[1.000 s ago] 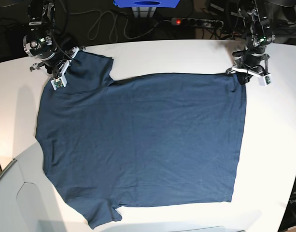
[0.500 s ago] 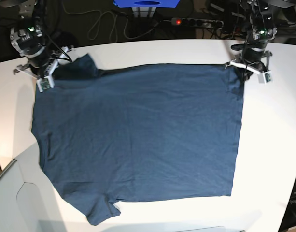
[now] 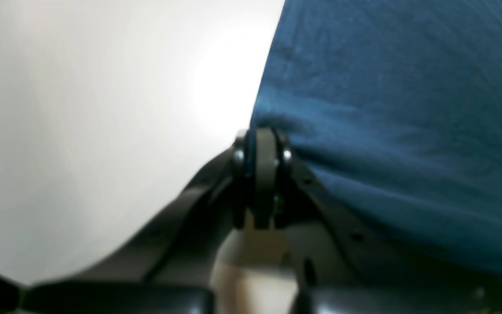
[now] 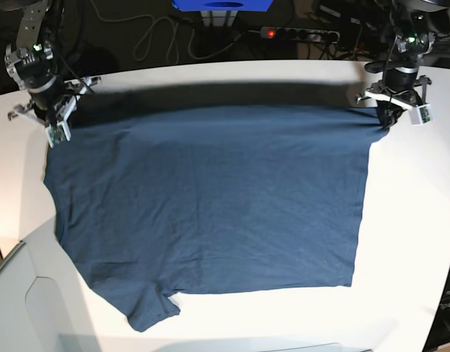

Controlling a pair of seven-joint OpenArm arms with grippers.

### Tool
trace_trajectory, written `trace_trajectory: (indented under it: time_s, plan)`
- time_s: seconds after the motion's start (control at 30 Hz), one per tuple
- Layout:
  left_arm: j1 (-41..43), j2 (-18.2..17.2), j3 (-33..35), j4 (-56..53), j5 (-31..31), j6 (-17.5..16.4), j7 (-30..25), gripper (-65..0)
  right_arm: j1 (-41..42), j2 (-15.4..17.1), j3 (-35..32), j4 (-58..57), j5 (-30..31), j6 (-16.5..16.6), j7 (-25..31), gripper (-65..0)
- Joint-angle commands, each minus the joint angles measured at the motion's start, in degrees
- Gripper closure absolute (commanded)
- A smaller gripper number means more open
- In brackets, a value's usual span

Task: Fold the T-shirt properly
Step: 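Lift the shoulder edge and fold it over toward the hem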

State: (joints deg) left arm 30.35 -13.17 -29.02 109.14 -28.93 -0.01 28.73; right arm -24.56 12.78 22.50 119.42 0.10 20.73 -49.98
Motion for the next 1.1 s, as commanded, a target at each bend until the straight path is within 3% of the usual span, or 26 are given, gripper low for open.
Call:
trace_trajectory:
  time_s: [0.0,0.23,0.43,0.6,0.8,1.07]
  plan:
    - [-1.38,-0.68,-0.3,0.88,-0.13,0.14,-1.96,0.0,1.39,0.89,-0.3,0.89,-0.23,0.76,0.79,-0.2]
    - [-8.94,-0.94,-0.3,0.26,-0.04,0.14,-1.87,0.0,13.61,1.77,-3.73,-7.9,-0.32,0.76,0.96,-0.2]
    - [-17.65,-0.59,1.02,0.26,6.73,0.05,4.54,0.0,25.57,3.53,-8.04,-19.15,-0.67,0.76,1.32,-0.2]
    - [-22.04,-0.68,3.12,-2.81,8.84,0.05,5.51,0.0,33.3,4.41,-13.05,-25.22,-3.83,0.76,1.32,-0.2]
    - [-24.5,-0.77,3.21,-9.14,8.84,0.05,5.33,0.0,39.19,4.15,-14.9,-29.88,-5.94,0.76,1.58,-0.2]
    - [-29.25,-0.85,3.3,-14.94,8.75,0.05,5.25,0.0,42.36,3.97,-16.66,-37.09,-5.86,0.76,6.33,-0.2]
